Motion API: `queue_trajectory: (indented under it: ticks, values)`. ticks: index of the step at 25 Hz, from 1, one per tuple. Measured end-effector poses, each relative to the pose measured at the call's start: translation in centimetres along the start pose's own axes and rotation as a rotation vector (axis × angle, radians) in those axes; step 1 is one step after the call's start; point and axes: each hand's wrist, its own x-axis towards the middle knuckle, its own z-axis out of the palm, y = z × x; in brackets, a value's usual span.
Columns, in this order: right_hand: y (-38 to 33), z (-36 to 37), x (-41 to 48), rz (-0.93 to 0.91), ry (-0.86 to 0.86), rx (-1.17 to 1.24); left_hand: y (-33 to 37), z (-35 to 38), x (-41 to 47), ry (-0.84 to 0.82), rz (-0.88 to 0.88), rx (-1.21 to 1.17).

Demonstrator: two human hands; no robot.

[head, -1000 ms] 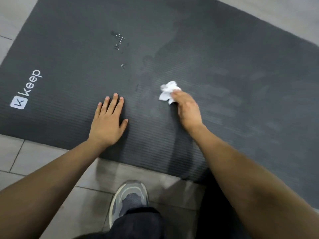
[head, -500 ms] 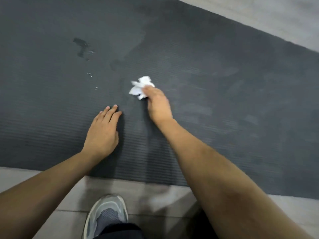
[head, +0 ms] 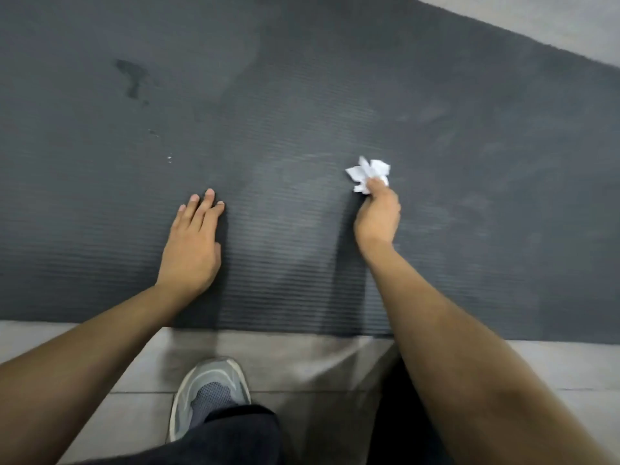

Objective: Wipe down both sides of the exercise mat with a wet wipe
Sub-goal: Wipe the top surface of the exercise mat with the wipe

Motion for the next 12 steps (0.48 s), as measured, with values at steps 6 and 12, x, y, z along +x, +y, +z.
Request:
queue_trajectory:
  ticks: [6, 12]
  values:
    - [-3.2, 5.2, -7.9, -0.678, -0.346, -0.037, -0.7, -0.8, -0.4, -0.004, 0.016, 0.019]
    - [3.8, -6.0, -3.6, 0.266, 0.101, -0.006, -1.1, -0.8, -2.6, 0.054, -0.035, -0.021]
